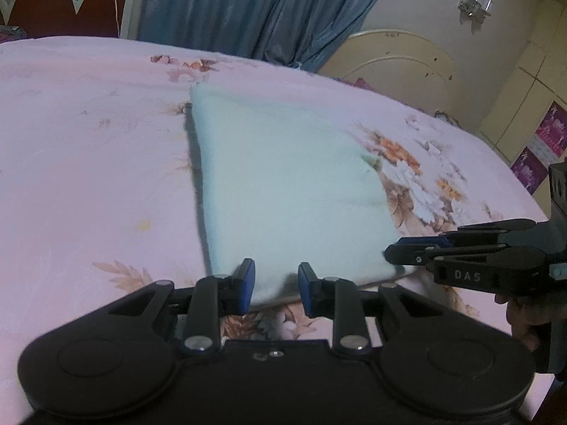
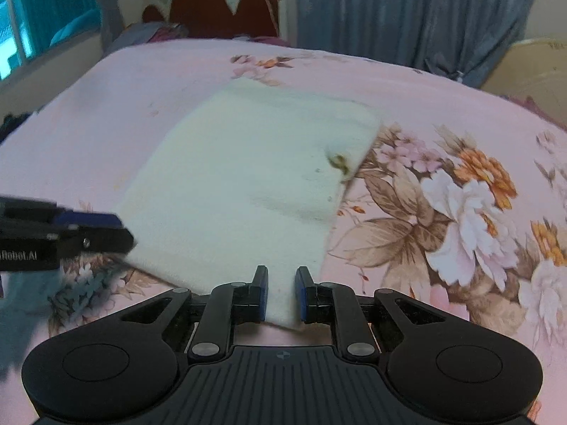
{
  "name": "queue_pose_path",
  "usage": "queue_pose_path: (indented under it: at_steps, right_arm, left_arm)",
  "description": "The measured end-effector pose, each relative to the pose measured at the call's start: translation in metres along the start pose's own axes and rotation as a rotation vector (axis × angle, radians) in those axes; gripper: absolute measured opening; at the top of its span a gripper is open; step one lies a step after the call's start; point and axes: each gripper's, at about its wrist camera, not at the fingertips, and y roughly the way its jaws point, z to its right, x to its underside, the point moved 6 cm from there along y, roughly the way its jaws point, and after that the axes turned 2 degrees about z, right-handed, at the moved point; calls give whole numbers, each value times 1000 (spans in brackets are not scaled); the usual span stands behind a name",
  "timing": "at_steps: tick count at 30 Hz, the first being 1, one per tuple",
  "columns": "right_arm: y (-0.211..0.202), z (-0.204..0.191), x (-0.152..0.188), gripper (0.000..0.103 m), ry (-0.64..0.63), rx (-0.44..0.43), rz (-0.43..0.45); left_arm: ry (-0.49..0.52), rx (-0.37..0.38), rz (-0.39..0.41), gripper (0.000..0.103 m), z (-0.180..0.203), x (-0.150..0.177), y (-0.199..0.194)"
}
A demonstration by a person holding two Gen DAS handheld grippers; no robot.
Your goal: Fold small clothes
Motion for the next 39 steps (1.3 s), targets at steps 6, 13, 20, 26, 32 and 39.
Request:
queue_pose_path:
  at_steps: [6,13,20,26,32,39]
  right_arm:
    - [5,9,4,15,58,12,6]
    - [-37,12,0,15,102,39,88]
    - [-86,26,19,103,157,141,151]
    - [-131,15,35,103,170,161,168]
    - [-181,-4,55,103,170,158,202]
    - [-231,-23,84,103,147,158,226]
  left_arm:
    - [-20,-34,6,26,0,4,6]
    - [-37,-131,94,89,14,-1,-26]
    - [16,-193,120,103,41,11,-58]
    - [74,-207,131,103,72,23,-92]
    - [68,-198,176,103,100,37,-133]
    - [61,-190,210,103,122,59,-178]
